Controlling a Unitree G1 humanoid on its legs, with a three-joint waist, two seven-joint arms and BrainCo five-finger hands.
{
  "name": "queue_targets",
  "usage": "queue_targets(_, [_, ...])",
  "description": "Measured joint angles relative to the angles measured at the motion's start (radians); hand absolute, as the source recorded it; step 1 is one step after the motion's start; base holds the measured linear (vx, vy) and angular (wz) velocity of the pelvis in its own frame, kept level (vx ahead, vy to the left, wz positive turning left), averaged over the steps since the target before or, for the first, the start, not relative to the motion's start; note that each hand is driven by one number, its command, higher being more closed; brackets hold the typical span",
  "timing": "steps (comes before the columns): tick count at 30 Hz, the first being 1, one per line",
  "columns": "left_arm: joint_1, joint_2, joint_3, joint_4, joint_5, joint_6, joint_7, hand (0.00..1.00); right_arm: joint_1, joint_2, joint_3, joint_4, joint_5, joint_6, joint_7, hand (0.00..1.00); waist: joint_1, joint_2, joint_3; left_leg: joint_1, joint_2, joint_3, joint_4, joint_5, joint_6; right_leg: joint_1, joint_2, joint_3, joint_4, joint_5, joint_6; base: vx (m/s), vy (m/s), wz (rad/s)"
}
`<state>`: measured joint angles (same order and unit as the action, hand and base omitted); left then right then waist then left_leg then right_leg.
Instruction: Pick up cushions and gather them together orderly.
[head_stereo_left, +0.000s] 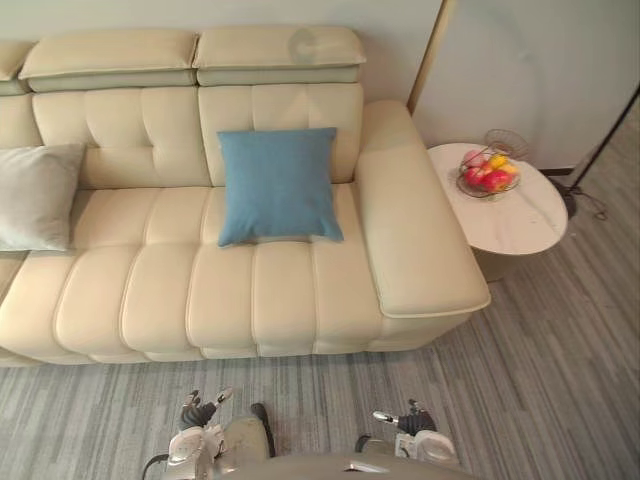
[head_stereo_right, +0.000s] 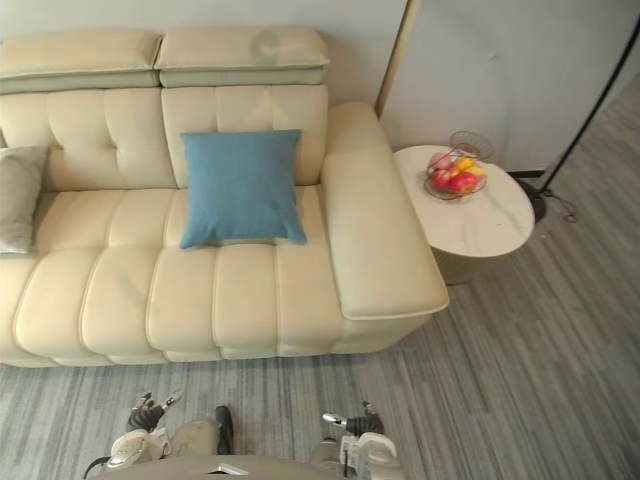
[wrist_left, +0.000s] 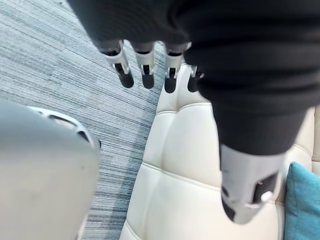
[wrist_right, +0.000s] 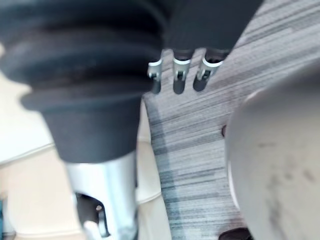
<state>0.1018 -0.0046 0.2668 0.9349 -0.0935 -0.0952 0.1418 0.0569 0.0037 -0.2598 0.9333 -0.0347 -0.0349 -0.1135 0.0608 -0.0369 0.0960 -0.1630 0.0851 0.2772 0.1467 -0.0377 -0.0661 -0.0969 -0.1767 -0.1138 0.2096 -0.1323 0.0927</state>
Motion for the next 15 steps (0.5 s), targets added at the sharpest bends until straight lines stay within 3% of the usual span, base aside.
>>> queue_targets(5, [0.009,0.012,0.000,0.033,0.000,0.006,-0.012,0.00,0.013,0.009,-0.060,0.034,0.001,0.000,0.000,0.00,-0.012,-0.005,-0.017,0.104,-0.060,-0.005,-0.221,0.059,-0.007,0.049,-0.009,0.005,-0.108,0.045,0.001,-0.01,0.074,0.03])
queue_targets(6, [0.008,0.013,0.000,0.043,0.001,0.006,-0.017,0.00,0.015,0.008,-0.072,0.038,0.003,0.000,-0.001,0.00,-0.014,-0.010,-0.028,0.109,-0.061,-0.008,-0.234,0.061,-0.009,0.052,-0.006,0.005,-0.114,0.045,0.001,0.00,0.000,0.00])
queue_targets(10, [0.007,0.014,0.000,0.075,0.001,0.009,-0.019,0.00,0.010,-0.006,-0.106,0.071,0.010,0.000,-0.003,0.00,-0.021,0.016,-0.045,0.124,-0.058,-0.037,-0.234,0.088,0.003,0.073,0.012,0.020,-0.134,0.056,0.006,0.06,-0.007,-0.07])
queue_targets(11, [-0.017,0.028,-0.002,0.108,0.021,0.011,-0.040,0.00,-0.064,-0.016,-0.115,0.149,0.009,0.000,-0.003,0.00,-0.039,0.016,-0.007,0.212,-0.056,-0.085,-0.234,0.090,0.010,0.201,0.030,0.021,-0.196,0.042,0.005,0.05,-0.009,-0.09])
queue_targets(15, [-0.017,0.028,-0.002,0.108,0.021,0.011,-0.040,0.00,-0.064,-0.016,-0.115,0.149,0.009,0.000,-0.003,0.00,-0.039,0.016,-0.007,0.212,-0.056,-0.085,-0.234,0.090,0.010,0.201,0.030,0.021,-0.196,0.042,0.005,0.00,0.000,0.00])
